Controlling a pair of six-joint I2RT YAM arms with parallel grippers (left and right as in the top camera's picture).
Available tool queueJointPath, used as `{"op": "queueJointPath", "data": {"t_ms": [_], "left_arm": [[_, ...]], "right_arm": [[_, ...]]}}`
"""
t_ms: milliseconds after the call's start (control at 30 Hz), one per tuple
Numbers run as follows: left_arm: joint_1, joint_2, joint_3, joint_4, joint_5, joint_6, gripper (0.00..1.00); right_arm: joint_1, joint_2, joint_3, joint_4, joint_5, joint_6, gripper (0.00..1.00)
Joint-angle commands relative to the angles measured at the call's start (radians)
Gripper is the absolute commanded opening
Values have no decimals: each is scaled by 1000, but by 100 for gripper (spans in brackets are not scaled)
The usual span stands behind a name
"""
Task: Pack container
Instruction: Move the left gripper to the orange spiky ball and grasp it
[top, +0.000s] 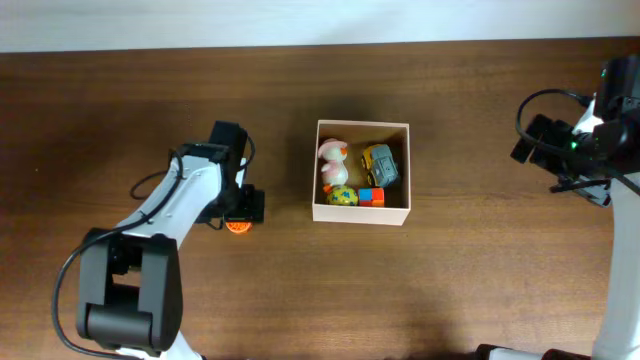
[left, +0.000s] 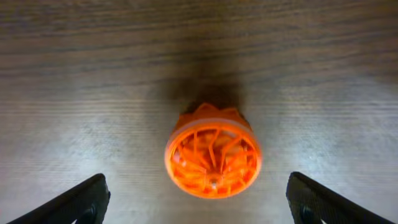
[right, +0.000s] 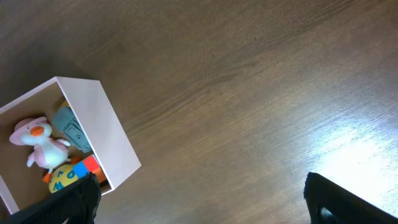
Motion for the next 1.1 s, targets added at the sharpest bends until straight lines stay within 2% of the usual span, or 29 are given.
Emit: {"op": "queueJointPath", "data": {"t_ms": [0,633,667,867,1067], "left_arm": [[0,-9,-43,39,15,6,93],[0,57,-64,117,38,6,89],[0,64,-64,117,38,6,85],[0,76,-64,121,37,6,75],[0,76,-55,117,37,6,59]], "right_arm": [[-8,2,-3,0,-2,8,99],[-8,2,-3,0,-2,8,99],[-8,2,-3,0,-2,8,99],[-8,2,-3,0,-2,8,99],[-8,2,-3,0,-2,8,99]]}}
